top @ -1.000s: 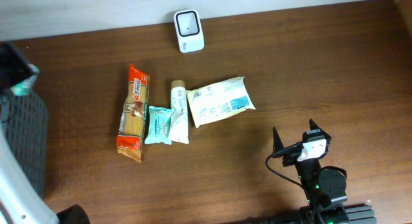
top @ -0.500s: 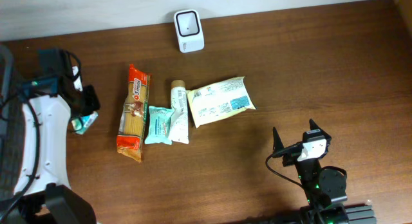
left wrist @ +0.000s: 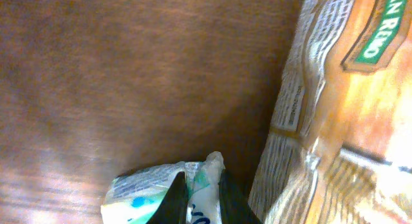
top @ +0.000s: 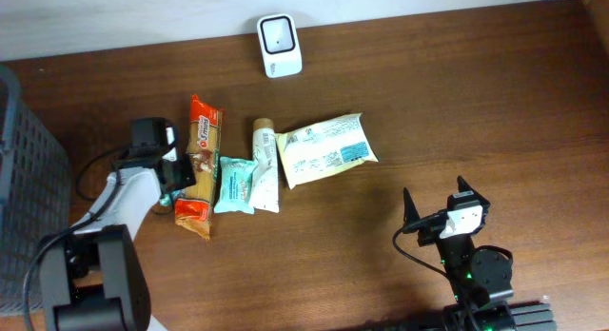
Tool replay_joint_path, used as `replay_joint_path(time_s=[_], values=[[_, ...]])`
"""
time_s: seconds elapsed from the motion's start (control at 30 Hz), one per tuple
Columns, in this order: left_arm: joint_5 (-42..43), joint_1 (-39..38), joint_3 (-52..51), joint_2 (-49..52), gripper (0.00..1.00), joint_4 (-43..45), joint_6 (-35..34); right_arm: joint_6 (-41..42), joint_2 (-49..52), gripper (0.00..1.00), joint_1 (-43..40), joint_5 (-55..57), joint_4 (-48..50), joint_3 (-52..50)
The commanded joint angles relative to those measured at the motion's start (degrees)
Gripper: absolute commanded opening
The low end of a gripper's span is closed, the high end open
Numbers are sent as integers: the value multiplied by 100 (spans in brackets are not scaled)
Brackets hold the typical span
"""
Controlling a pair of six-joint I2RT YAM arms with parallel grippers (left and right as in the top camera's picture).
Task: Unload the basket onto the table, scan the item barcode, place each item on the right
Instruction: 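Set the small tissue pack on the table left of the snack bar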
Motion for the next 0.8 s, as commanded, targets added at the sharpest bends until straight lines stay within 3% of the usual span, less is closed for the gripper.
replay_joint_path(time_s=[0.0,0.2,0.43,0.47,0.53,0.6,0.77], values=[[195,-573,-70,398,0,225,11,22,-33,99,37,13,-13,-48],[94,-1421,-70,415,0,640,-22,22,-33,99,37,13,-15,-48],[-337,-1172,186,68,2,107,-297,22,-33,99,37,13,-15,-48],[-334,-1163,186,26,22,109,-297,22,-33,99,37,13,-13,-48],[-334,-1163,186,-4,99,105,-297,22,-33,99,37,13,-13,-48],[-330,-1163,234,-74,99,55,-299,22,-33,99,37,13,-15,-48],[-332,-927,1486,-1325,99,-1139,-271,22,-33,99,37,13,-15,-48]])
